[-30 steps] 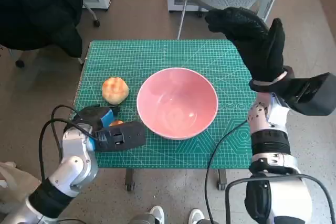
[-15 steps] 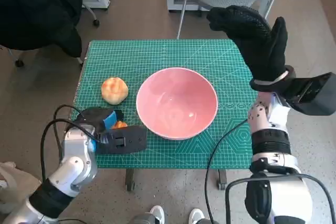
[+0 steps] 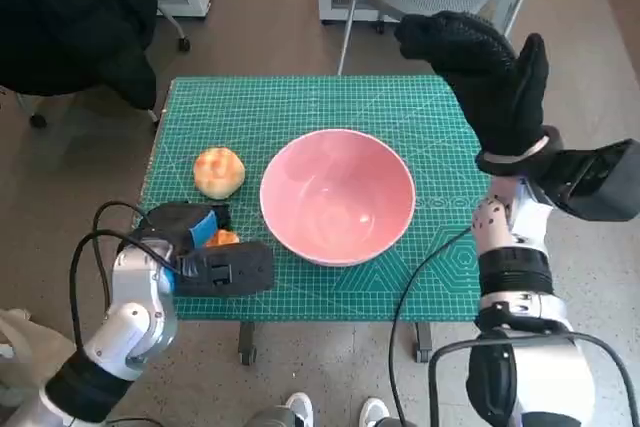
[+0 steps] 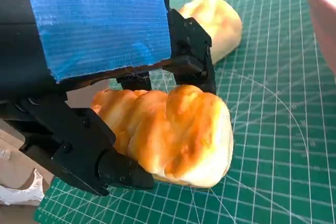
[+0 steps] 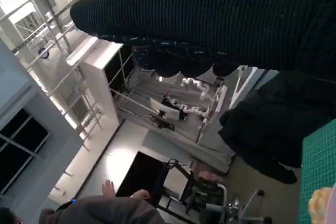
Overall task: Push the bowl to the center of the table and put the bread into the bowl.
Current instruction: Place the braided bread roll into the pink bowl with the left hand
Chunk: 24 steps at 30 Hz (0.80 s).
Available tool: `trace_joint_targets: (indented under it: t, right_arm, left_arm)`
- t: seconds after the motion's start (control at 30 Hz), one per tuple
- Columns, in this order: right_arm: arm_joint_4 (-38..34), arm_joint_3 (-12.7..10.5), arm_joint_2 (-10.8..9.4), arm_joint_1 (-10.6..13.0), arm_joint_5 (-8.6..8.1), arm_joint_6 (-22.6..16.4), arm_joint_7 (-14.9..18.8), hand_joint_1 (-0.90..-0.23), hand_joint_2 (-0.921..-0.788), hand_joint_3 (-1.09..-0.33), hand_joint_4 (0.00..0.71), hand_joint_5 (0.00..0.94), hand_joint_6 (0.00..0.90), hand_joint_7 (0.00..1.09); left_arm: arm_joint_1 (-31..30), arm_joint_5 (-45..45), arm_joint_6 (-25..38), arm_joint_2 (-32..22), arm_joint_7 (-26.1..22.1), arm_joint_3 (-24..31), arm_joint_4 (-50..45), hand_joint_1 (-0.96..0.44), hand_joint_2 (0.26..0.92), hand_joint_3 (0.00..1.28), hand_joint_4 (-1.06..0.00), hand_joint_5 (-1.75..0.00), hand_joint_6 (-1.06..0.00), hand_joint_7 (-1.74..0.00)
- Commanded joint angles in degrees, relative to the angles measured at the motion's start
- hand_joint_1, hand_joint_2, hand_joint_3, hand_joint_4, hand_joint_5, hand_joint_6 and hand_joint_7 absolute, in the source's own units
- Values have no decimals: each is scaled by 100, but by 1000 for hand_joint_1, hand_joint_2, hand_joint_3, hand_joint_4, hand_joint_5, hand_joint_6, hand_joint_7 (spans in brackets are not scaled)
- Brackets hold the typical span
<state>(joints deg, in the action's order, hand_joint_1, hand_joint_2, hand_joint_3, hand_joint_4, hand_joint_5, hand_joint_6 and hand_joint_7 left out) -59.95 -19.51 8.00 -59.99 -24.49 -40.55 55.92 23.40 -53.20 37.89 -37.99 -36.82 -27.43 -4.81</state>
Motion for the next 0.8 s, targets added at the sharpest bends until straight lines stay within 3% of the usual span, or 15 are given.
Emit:
trace_joint_targets:
  t: [0.03, 0.23, 0.4, 0.47, 0.6, 0.8]
  right_arm:
    - [-42, 21, -5, 156, -7, 67, 74, -712, -921, -845, 281, 2, 327, 0]
    - [-40, 18, -1, 161, -19, 78, 89, -712, -921, -846, 281, 1, 327, 0]
    - [-44, 11, 5, 160, -22, 78, 103, -712, -921, -846, 281, 1, 327, 0]
    - [-42, 8, 9, 160, -26, 81, 109, -712, -921, -846, 281, 1, 327, 0]
    - [-33, 5, 13, 158, -30, 90, 117, -712, -921, -846, 281, 1, 327, 0]
    - [-32, -2, 24, 158, -37, 97, 128, -712, -921, -845, 282, 1, 321, 0]
  left_arm:
    - [-59, -73, -37, 36, -33, 112, -43, 3, 833, 436, -418, -1467, -419, -1438]
    - [-9, -57, -69, 56, -55, 209, 8, 3, 846, 418, -413, -1469, -414, -1439]
    - [5, -49, -83, 48, -95, 303, -58, 3, 824, 428, -444, -1441, -447, -1412]
    - [17, -49, -77, 29, -141, 357, -139, 3, 787, 481, -460, -1438, -464, -1410]
    - [47, -77, -39, -11, -289, 500, -410, 7, 756, 519, -468, -1593, -541, -1179]
    - [200, -138, 62, -78, -608, 771, -895, 7, 716, 568, -487, -1625, -582, -1115]
